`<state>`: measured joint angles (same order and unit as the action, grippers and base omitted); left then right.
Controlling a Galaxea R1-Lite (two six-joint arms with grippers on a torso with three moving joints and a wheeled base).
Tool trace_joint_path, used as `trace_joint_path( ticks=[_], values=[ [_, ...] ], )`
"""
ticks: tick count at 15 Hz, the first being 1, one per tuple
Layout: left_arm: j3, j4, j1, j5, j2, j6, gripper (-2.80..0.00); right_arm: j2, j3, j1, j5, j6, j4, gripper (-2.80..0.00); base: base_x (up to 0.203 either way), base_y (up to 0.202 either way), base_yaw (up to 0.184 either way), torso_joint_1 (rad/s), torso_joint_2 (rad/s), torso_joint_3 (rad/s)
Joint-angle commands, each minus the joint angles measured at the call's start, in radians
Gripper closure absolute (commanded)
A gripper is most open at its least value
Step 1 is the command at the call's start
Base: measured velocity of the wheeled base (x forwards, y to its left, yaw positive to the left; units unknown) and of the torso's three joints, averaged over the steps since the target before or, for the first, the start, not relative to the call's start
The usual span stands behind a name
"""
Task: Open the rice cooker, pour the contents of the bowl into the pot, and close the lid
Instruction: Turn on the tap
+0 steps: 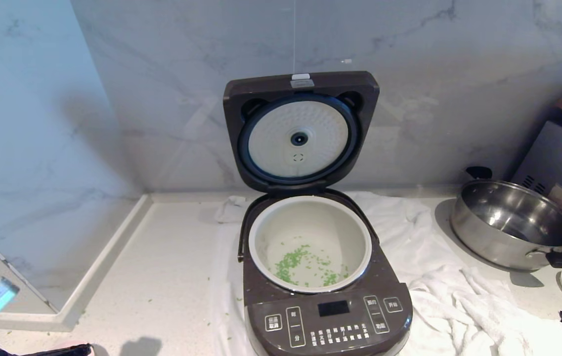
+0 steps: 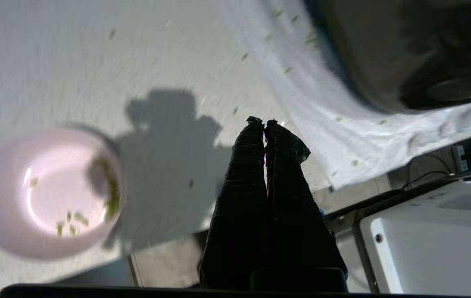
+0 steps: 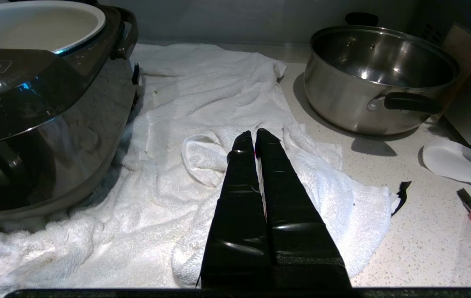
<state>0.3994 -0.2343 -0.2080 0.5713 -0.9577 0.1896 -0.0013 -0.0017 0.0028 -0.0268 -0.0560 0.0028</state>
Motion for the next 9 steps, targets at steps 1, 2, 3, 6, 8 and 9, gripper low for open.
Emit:
trace_joint_path(
  ticks=[1,2,3,6,8,9],
  values=[
    [0.048,-0.001,0.062,0.036,0.057,0.001,0.00,0.001,0.000,0.000,-0.001,-0.001,0.000,0.00,0.000,0.000,0.000,0.000,0.00,0.000],
    [0.064,0.000,0.106,0.071,0.085,0.001,0.00,0.001,0.000,0.000,-0.001,-0.001,0.000,0.00,0.000,0.000,0.000,0.000,0.00,0.000],
    [0.077,0.002,0.141,0.122,0.126,0.001,0.00,0.001,0.000,0.000,-0.001,-0.001,0.000,0.00,0.000,0.000,0.000,0.000,0.00,0.000],
    [0.103,0.003,0.194,0.286,0.254,-0.003,0.00,0.001,0.000,0.000,-0.001,-0.001,0.000,0.00,0.000,0.000,0.000,0.000,0.00,0.000],
    [0.095,0.001,0.195,0.314,0.357,-0.022,0.00,0.001,0.000,0.000,-0.001,-0.001,0.000,0.00,0.000,0.000,0.000,0.000,0.00,0.000],
    [0.081,0.001,0.196,0.318,0.430,-0.045,0.00,0.001,0.000,0.000,-0.001,-0.001,0.000,0.00,0.000,0.000,0.000,0.000,0.00,0.000]
  ],
)
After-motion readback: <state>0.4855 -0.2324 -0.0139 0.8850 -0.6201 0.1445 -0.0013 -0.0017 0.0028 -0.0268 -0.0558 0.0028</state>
